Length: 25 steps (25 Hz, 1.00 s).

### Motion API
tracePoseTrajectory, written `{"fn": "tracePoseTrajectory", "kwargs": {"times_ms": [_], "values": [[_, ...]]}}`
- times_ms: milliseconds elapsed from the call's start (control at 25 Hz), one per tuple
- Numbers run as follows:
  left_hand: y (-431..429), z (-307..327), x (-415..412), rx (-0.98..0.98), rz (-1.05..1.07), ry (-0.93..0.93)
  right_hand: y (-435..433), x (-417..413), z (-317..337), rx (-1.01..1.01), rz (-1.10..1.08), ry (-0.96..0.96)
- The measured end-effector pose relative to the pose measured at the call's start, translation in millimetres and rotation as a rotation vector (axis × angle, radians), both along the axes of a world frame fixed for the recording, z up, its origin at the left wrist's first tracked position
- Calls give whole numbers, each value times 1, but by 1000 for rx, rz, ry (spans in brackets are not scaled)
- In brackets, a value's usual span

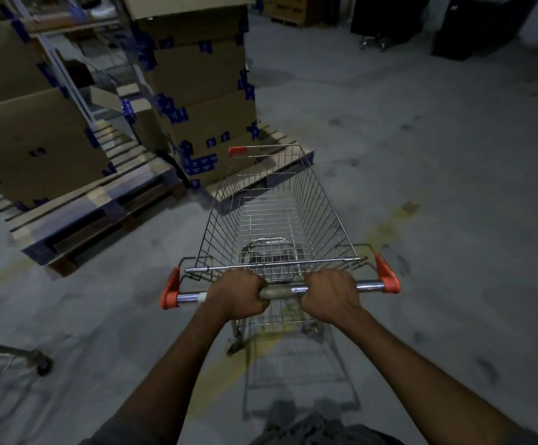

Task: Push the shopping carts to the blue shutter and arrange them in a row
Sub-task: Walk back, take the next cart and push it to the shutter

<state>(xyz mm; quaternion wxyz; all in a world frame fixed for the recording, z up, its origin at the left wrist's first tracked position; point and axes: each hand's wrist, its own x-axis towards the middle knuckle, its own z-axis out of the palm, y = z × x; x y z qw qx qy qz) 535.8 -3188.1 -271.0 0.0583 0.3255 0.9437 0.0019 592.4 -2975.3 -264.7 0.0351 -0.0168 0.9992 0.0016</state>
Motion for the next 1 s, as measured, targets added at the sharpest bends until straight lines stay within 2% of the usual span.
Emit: {"fn": "tracePoseTrajectory", "kwargs": {"times_ms": [480, 1000], "values": [[38, 2, -32, -52, -224, 18, 16, 20, -6, -21, -261, -8], [170, 3, -23, -39, -441, 42, 122, 65, -3, -14, -473, 4]]}}
